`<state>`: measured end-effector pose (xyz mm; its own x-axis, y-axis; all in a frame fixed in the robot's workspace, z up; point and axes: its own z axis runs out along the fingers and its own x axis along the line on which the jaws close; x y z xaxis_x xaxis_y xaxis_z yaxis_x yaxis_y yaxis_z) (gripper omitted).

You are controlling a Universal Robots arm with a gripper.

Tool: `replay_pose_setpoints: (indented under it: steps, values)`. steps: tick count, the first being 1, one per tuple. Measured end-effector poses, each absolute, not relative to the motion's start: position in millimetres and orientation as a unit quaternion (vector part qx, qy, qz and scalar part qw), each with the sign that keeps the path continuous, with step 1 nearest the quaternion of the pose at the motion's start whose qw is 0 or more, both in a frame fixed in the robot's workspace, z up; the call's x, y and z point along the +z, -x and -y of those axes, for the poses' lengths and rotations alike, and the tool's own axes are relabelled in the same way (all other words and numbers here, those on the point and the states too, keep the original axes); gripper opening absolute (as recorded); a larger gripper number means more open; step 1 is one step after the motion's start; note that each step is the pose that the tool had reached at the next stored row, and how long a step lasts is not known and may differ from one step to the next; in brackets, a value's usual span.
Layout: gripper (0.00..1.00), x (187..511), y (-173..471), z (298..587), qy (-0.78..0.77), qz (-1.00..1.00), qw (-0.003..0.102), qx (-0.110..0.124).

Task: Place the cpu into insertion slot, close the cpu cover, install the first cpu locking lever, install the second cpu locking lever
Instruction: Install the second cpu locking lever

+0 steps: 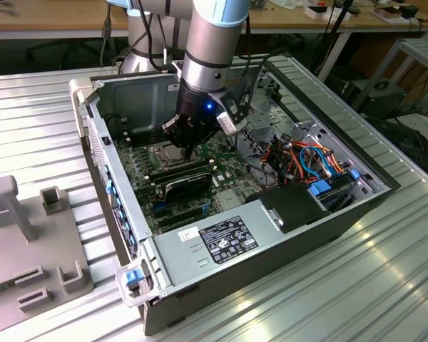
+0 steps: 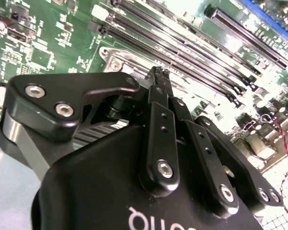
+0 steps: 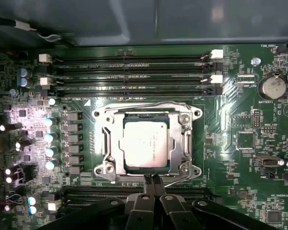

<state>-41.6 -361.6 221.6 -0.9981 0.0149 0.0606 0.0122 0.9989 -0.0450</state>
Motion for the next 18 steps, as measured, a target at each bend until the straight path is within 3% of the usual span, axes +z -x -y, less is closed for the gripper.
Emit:
replay_pose_setpoints:
  steps: [18]
  values:
    - [0.11, 219.9, 51.1, 368.0, -0.007, 0.999, 0.031, 0.023]
